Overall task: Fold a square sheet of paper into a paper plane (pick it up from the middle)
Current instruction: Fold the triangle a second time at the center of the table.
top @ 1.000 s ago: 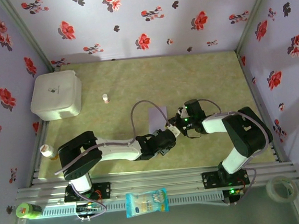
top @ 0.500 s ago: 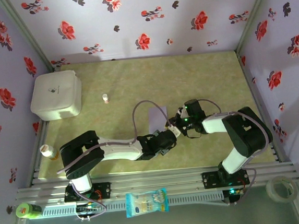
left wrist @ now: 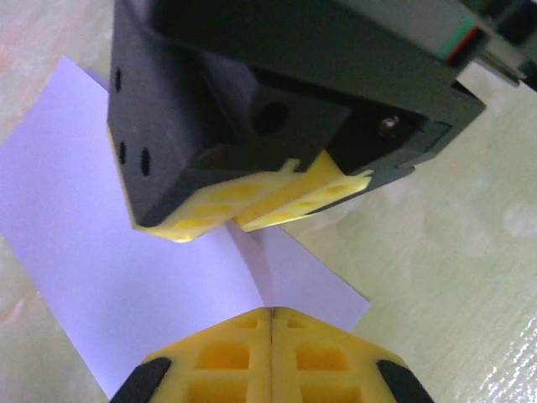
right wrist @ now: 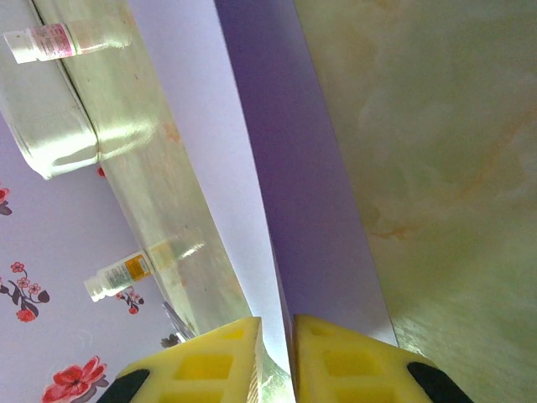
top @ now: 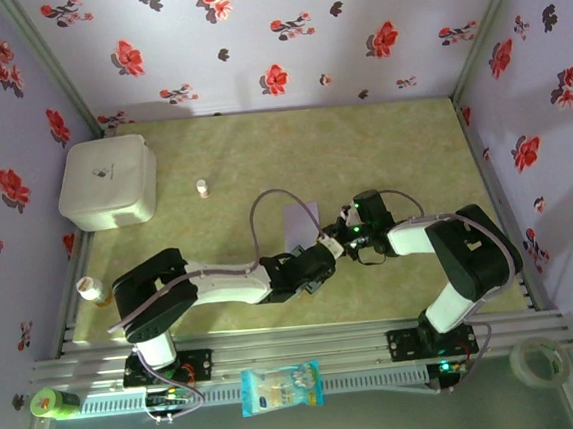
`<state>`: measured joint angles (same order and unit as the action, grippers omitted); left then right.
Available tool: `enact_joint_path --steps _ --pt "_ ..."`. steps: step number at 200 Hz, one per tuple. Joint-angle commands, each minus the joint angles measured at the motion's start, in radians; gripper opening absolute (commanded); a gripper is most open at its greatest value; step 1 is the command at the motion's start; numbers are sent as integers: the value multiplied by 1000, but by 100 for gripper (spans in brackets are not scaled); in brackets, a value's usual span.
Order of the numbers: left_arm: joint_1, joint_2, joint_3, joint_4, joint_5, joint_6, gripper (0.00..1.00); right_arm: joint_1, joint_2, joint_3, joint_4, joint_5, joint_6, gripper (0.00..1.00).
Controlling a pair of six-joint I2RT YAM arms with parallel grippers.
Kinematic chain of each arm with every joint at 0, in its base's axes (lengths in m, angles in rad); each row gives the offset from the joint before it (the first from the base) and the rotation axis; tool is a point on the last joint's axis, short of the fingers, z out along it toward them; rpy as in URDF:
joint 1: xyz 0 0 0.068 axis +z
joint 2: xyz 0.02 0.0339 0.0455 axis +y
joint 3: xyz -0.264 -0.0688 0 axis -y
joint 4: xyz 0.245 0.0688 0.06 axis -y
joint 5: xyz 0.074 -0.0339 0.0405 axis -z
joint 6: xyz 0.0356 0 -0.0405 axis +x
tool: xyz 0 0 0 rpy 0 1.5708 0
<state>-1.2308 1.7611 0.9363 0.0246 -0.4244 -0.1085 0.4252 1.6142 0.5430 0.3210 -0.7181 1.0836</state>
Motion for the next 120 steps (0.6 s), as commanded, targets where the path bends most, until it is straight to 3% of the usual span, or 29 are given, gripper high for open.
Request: enact_joint_path --steps 1,24,77,120 --pt "22 -53 -24 18 56 -34 0 -5 0 12 -7 -3 2 17" --pt "61 -78 -52 49 161 -76 0 -8 -7 13 -15 4 2 27" --pt "167 -105 -115 134 422 -181 0 -31 -123 15 -188 123 -78 39" --pt "234 -123 -163 206 547 -254 0 -32 -256 -23 -275 219 -140 39"
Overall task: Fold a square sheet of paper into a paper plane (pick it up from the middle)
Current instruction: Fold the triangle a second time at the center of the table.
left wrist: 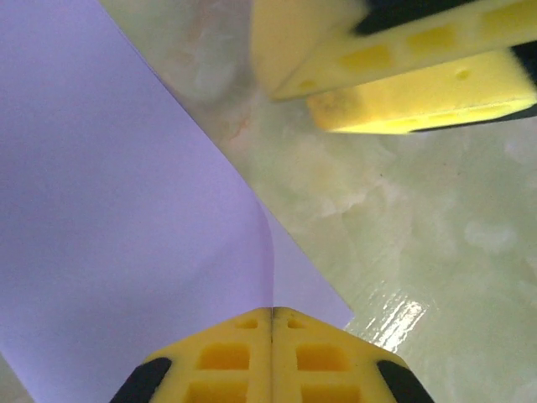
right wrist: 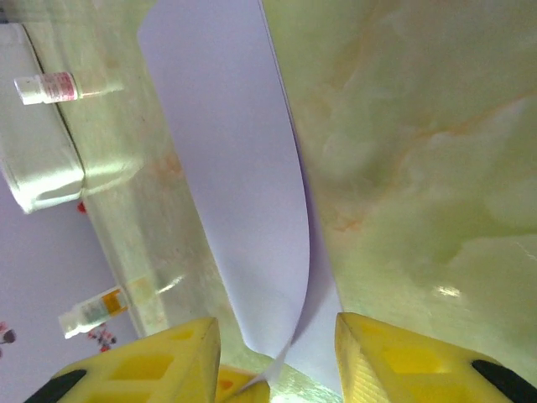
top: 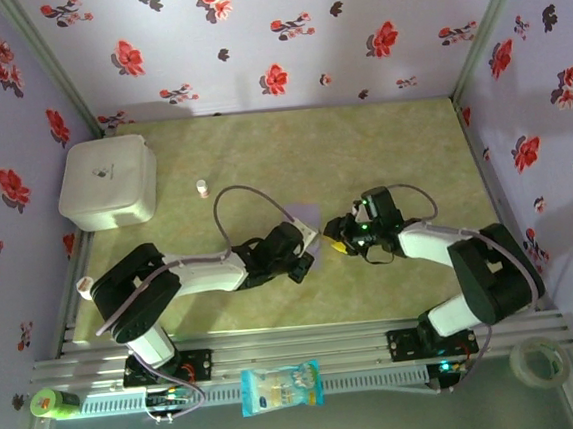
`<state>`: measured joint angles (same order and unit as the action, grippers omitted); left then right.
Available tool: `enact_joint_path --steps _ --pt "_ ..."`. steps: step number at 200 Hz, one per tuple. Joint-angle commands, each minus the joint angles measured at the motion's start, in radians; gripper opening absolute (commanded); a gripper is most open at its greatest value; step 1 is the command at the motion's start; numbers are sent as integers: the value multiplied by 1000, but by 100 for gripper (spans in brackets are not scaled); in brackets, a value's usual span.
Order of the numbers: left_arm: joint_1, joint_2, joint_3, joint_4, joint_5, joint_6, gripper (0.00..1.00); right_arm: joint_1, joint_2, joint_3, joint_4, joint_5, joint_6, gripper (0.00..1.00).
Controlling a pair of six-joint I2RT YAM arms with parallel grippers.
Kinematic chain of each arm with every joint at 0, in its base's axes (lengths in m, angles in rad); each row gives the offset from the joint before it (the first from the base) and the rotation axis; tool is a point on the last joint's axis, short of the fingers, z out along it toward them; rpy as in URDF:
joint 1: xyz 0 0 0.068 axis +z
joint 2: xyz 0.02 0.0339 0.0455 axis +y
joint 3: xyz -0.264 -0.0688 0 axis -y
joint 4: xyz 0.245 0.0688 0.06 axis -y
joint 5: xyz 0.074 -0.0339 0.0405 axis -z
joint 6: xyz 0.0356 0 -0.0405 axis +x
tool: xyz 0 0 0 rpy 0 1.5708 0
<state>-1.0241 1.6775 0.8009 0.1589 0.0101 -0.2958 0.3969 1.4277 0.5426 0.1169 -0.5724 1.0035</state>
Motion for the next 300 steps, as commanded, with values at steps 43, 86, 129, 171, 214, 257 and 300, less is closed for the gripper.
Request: enact_joint_path --steps 43,86,129,171,214,257,300 --pt "72 -35 -37 109 188 -126 0 -3 -137 -57 -99 13 -96 13" --pt "98 -25 -43 154 228 -186 0 64 -93 -56 -90 -23 -102 0" --pt "108 -25 -46 161 229 -207 0 138 -25 -47 -25 -2 -63 0" --pt "110 -27 -46 149 229 -205 0 166 50 -19 -4 -7 -71 0" --pt "112 -28 -40 137 229 -205 0 181 120 45 -137 84 -164 0" --pt "145 -14 -47 161 260 -244 0 182 152 101 -416 249 -361 0" --pt "182 39 -14 165 298 -259 0 179 170 133 -486 276 -425 0"
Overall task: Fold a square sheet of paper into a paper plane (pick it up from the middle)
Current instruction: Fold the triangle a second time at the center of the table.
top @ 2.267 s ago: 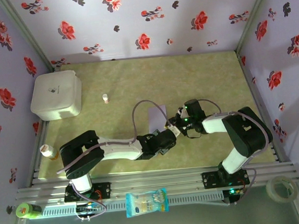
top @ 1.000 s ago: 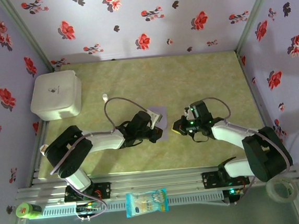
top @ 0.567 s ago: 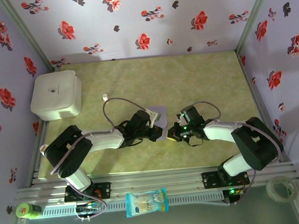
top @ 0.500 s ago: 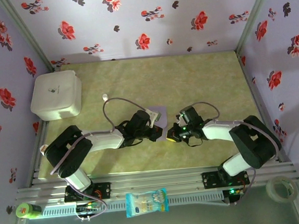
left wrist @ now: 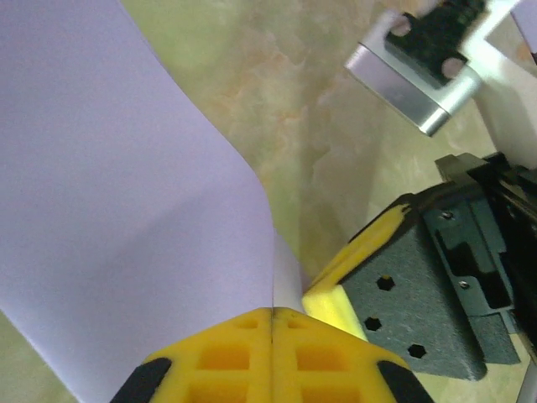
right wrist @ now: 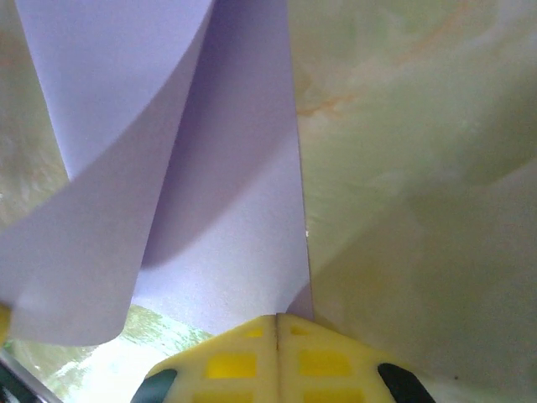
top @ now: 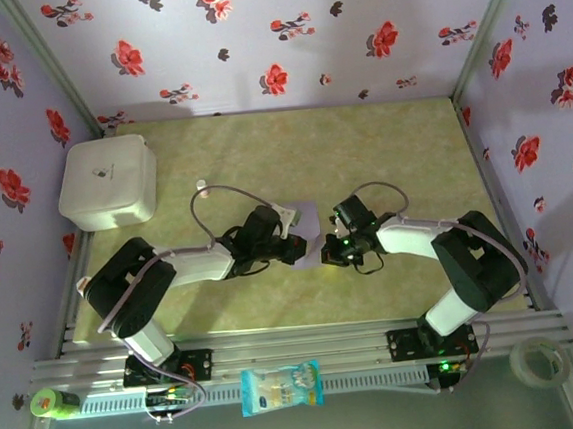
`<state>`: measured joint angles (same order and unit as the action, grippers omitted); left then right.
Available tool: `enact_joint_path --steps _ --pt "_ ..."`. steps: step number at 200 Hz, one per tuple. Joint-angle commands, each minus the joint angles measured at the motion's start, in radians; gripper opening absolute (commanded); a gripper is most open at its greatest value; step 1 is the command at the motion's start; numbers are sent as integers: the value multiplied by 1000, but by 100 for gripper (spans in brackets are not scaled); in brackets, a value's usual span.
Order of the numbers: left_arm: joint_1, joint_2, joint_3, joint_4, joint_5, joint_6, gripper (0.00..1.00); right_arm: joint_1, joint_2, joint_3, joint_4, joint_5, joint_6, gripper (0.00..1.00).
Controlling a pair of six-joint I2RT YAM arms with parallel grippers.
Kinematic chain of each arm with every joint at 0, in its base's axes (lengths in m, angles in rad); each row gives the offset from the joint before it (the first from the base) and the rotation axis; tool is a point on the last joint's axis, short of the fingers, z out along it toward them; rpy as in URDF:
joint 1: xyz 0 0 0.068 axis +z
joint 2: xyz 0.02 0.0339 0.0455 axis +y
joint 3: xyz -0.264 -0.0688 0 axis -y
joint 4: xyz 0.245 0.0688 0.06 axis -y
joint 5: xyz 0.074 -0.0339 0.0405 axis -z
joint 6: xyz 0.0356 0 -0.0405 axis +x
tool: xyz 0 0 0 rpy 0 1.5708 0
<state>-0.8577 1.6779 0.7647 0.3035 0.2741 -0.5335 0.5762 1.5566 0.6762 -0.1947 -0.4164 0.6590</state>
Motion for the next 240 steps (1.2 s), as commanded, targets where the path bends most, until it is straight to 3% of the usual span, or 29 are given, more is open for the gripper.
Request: enact_joint_path --steps 1,118,162,194,240 --pt "16 39 23 20 34 -22 0 -1 40 0 -175 120 -81 0" --pt "27 74 37 18 35 -21 0 1 7 25 36 -55 65 5" --pt "26 73 40 14 35 -19 0 -1 68 31 56 -29 74 5" --pt "33 72 42 6 35 -13 0 -1 108 47 -57 35 18 2" --pt "54 80 62 -43 6 30 0 -1 98 40 -85 53 -3 1"
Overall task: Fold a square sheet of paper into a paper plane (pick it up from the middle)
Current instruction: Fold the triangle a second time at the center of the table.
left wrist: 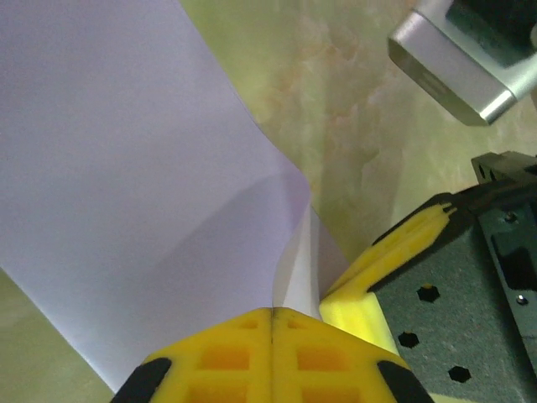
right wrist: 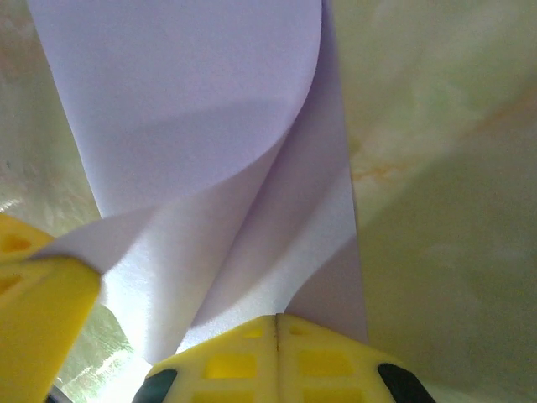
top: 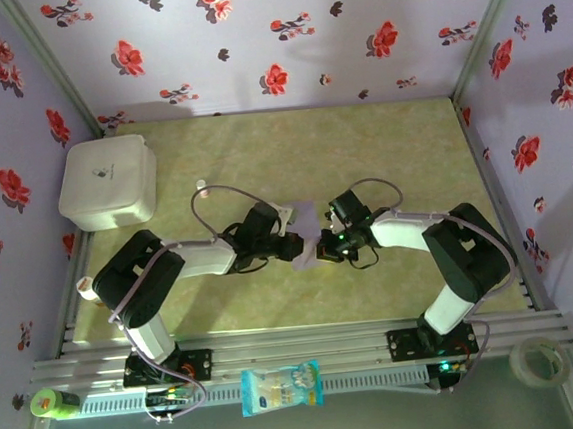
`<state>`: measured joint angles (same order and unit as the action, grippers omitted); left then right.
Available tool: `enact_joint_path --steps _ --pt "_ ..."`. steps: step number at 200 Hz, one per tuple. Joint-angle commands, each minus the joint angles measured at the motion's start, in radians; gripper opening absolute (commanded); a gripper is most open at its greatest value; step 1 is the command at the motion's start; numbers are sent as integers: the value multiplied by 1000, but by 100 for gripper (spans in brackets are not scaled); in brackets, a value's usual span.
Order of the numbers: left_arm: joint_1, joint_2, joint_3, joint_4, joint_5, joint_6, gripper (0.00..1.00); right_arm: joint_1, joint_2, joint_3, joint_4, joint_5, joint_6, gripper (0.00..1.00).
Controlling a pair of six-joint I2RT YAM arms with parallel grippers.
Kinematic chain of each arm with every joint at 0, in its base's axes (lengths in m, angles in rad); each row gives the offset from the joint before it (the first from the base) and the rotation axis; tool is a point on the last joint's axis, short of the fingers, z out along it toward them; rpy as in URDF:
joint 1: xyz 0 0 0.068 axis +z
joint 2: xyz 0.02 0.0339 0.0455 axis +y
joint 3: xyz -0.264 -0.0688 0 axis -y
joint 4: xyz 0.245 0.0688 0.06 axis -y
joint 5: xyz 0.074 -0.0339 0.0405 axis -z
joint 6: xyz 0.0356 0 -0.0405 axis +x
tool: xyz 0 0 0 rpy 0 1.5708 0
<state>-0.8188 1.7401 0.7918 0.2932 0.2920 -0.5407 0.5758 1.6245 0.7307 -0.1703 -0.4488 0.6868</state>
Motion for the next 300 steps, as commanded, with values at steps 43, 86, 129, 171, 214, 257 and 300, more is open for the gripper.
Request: enact_joint_path --steps 43,86,129,171,214,257,300 --pt "17 31 73 -104 -45 85 0 -1 25 -5 -118 90 -32 1" --pt "16 31 74 -138 -93 104 0 -1 17 -6 -118 90 -32 2" --pt "17 34 85 -171 -133 123 0 -1 26 -5 -117 84 -30 2" --pt "17 39 90 -181 -160 131 0 -1 26 -5 -118 84 -31 2" --pt "15 56 100 -187 -166 140 0 -1 26 -5 -117 84 -29 2" --pt "15 57 104 -193 -188 142 0 -1 26 -5 -121 82 -31 3" --pt "17 47 100 -192 -208 142 0 -1 26 -5 -124 84 -32 3"
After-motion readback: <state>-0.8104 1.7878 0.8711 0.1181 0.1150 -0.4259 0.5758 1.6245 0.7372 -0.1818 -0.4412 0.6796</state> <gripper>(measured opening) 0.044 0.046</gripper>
